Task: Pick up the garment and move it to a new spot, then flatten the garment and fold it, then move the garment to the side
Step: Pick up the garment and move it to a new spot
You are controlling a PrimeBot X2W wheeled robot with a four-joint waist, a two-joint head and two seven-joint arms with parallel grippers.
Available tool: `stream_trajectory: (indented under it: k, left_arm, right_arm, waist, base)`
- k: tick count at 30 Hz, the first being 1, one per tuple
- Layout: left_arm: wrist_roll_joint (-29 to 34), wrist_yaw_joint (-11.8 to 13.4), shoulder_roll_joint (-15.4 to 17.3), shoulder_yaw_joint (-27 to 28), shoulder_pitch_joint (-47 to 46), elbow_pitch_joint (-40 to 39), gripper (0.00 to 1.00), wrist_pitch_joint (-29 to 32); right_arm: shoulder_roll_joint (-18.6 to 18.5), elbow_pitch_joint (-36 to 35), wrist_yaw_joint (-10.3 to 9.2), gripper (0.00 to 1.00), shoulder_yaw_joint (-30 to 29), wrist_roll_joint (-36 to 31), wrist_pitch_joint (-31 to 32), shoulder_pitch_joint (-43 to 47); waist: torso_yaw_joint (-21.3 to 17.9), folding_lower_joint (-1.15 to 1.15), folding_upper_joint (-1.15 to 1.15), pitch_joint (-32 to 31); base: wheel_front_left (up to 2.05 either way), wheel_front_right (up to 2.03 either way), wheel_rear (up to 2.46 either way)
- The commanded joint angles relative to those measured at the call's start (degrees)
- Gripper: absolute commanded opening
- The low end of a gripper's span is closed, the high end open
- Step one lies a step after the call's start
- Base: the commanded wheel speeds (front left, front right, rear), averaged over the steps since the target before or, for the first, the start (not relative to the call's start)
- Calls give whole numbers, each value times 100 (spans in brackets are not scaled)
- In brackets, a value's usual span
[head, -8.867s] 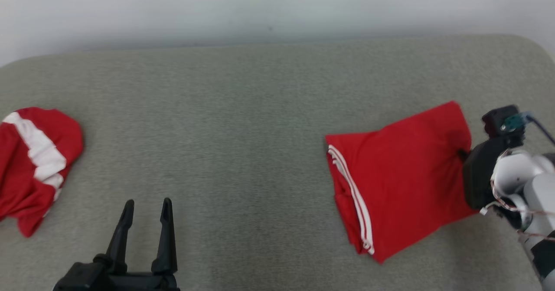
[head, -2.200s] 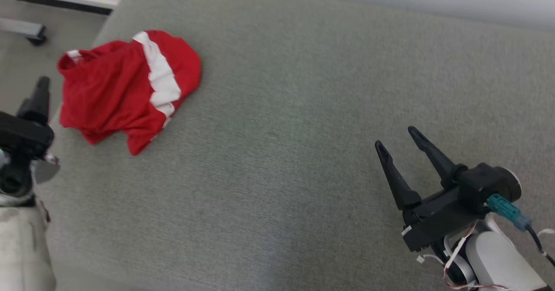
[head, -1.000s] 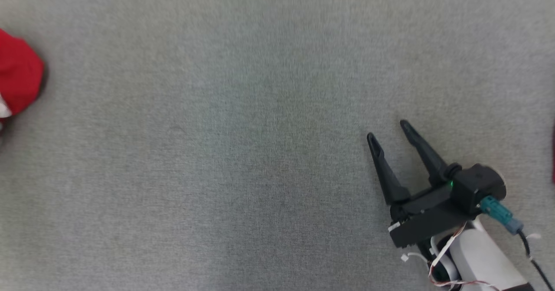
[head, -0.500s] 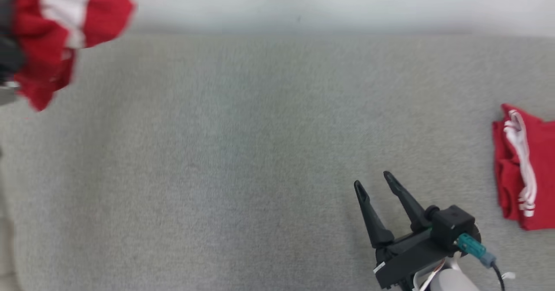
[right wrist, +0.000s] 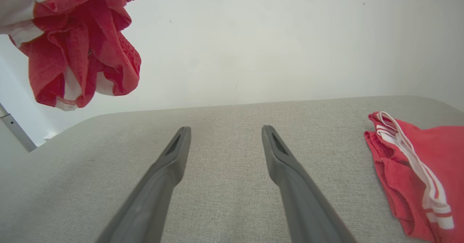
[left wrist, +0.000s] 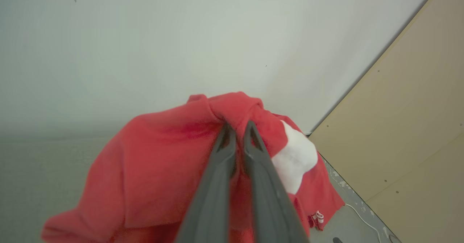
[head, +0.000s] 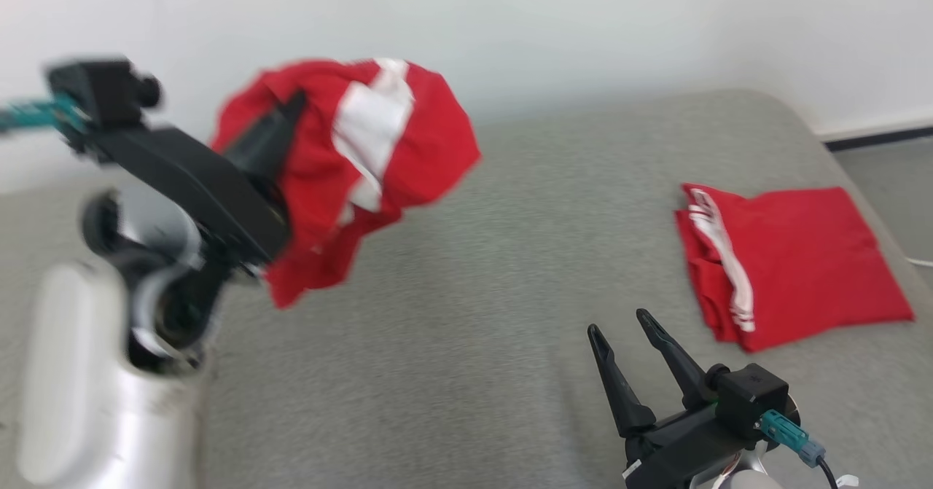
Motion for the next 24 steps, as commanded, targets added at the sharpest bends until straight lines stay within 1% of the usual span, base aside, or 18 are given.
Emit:
stream_trajectory:
  k: [1, 3, 5, 6, 9, 10, 12, 13, 14, 15, 19, 21, 24]
  left_arm:
    - [90, 13, -68, -73, 220, -74, 0, -170]
    - [71, 36, -230, -190, 542, -24, 0, -410]
    - [165, 52, -290, -301, 797, 153, 0, -677]
    - [206, 104, -324, -350, 913, 276, 0, -793]
    - [428, 183, -399, -610, 1097, 773, 0, -1166]
    - [504, 245, -408, -674, 1135, 963, 0, -1296]
    - [737, 286, -402, -811, 1117, 1394, 0, -1587]
    - [840, 297, -398, -877, 1088, 1639, 20, -1711]
    - [961, 292, -394, -963, 1036, 1840, 91, -1819]
    - [988, 282, -404, -991, 983, 2044, 100, -1920]
    - [1079, 229, -433, -1123, 785, 2567, 100, -2416]
    - [1117, 178, -437, -1171, 733, 2683, 100, -2796]
    - [1047, 181, -456, -1149, 738, 2703, 100, -3469]
  right_arm:
    - [-33, -14, -14, 100, 12, 40, -8, 37]
    - [-32, -33, -14, 100, 44, 41, 7, 17]
    - [-31, -57, -14, 100, 53, 62, 12, -35]
    - [-40, -68, -14, 100, 46, 62, 13, -59]
    - [-42, -111, -14, 100, -16, 65, 6, -106]
    - [-35, -126, -14, 100, -25, 58, 2, -112]
    - [-16, -143, -14, 100, -38, 40, -2, -135]
    - [-8, -149, -14, 100, -48, 33, -5, -146]
    - [-1, -151, -14, 100, -59, 28, -10, -150]
    - [-2, -149, -14, 100, -82, 23, -13, -152]
    - [-29, -130, -14, 100, -252, -20, -28, -134]
    - [-31, -123, -14, 100, -325, -37, -32, -116]
    - [-60, -126, -14, 100, -429, -54, -39, -64]
  waist:
    - [-595, 1, 0, -96]
    - [-749, 1, 0, -39]
    - [-891, 1, 0, 27]
    - [-945, 1, 0, 66]
    - [-1054, 1, 0, 226]
    - [-1072, 1, 0, 277]
    - [-1097, 1, 0, 373]
    - [-1101, 1, 0, 410]
    - [-1099, 1, 0, 443]
    - [-1086, 1, 0, 469]
    - [-897, 1, 0, 507]
    - [-760, 1, 0, 477]
    - [-541, 1, 0, 370]
  base:
    - [0, 0, 0]
    - [0, 0, 0]
    - [0, 0, 0]
    - [0, 0, 0]
    - [0, 0, 0]
    - [0, 0, 0]
    - [0, 0, 0]
    - [0, 0, 0]
    - [0, 0, 0]
    - [0, 0, 0]
    - [0, 0, 0]
    - [0, 0, 0]
    - [0, 0, 0]
